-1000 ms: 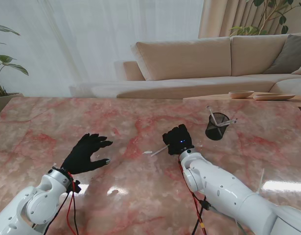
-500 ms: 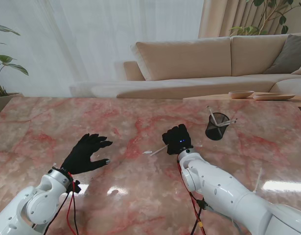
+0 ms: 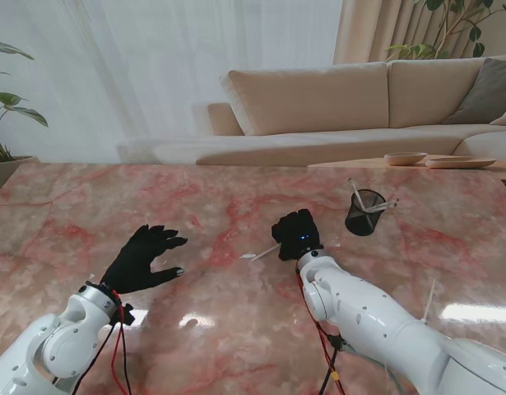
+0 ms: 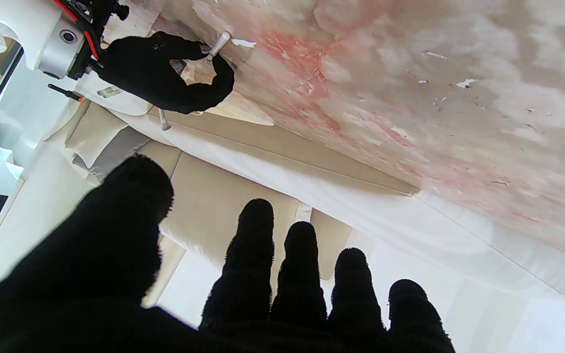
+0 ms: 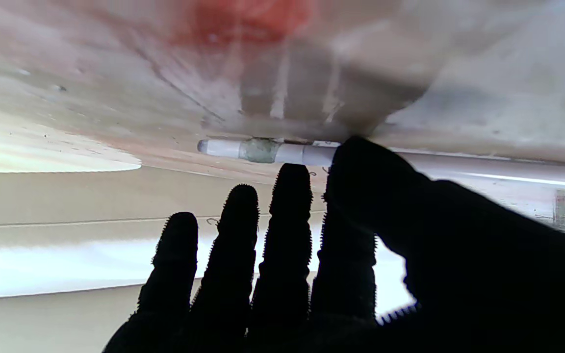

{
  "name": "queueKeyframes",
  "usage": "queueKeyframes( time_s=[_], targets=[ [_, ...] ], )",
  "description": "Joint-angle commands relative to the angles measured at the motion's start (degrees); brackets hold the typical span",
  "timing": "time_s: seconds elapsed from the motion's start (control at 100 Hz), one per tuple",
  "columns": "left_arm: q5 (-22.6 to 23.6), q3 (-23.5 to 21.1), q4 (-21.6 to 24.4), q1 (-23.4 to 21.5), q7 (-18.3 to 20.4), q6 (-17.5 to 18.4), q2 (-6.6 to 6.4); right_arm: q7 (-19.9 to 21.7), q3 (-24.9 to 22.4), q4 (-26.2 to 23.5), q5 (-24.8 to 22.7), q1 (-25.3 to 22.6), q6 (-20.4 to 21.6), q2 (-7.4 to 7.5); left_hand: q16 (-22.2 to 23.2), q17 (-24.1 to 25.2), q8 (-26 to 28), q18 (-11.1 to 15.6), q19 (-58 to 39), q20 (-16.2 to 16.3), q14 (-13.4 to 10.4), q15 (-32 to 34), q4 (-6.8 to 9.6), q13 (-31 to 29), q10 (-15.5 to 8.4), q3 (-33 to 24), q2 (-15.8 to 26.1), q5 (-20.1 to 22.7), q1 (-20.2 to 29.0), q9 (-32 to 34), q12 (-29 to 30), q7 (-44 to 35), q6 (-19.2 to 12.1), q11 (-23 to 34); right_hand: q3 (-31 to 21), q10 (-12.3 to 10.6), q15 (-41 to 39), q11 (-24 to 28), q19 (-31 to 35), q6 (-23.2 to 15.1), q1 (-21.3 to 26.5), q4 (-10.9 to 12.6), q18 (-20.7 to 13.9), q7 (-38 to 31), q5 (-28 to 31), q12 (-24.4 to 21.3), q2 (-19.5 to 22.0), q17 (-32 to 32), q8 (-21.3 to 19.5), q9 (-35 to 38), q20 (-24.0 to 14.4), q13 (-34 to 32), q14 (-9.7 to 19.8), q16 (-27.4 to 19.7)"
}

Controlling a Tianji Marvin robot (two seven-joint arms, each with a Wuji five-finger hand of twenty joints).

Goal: Insert makeup brushes into the holder

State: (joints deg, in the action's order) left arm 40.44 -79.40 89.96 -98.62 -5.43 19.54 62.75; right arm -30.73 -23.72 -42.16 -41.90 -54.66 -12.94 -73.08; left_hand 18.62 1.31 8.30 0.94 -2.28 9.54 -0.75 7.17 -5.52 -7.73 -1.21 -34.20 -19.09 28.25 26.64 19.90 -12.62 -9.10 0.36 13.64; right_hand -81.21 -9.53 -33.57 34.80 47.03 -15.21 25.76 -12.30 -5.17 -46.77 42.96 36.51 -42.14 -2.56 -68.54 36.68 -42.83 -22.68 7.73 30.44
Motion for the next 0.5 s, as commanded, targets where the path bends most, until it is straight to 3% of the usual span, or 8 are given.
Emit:
queueKeyframes(
  time_s=[0.0,0.49],
  targets=[
    [0.1,0.0,0.0,-0.4,-0.1,0.1,-0.02,2.9,0.3,1.7,0.3,-3.4,0.1,0.28,0.0,0.1,-0.2,0.4,2.4,-0.7,-1.5,-1.7,1.17,1.6,0.0,0.2,1.7,0.0,0.5,-0.1,0.7,0.3,-1.4,-1.2,2.7,-0.9,-0.7,1.0,0.1,-6.4,-1.6,-1.5,-1.3,0.1,9.7,1.0,-0.4,1.1,6.0,-1.0,-1.5,2.2,1.1,1.2],
    [0.2,0.0,-0.2,-0.3,-0.7,0.5,0.06,2.9,-10.5,-13.3,-8.6,-8.7,-1.2,5.42,0.0,0.0,-0.2,0.4,2.4,-0.9,-1.5,-1.6,1.15,1.5,-0.1,0.1,1.6,0.1,0.3,0.0,0.7,0.3,-1.5,-1.1,2.9,-0.5,-0.9,0.6,0.0,-6.1,-1.3,-1.5,-0.9,0.4,9.2,1.3,0.0,0.6,4.3,0.5,-1.8,1.2,0.7,1.2]
  ],
)
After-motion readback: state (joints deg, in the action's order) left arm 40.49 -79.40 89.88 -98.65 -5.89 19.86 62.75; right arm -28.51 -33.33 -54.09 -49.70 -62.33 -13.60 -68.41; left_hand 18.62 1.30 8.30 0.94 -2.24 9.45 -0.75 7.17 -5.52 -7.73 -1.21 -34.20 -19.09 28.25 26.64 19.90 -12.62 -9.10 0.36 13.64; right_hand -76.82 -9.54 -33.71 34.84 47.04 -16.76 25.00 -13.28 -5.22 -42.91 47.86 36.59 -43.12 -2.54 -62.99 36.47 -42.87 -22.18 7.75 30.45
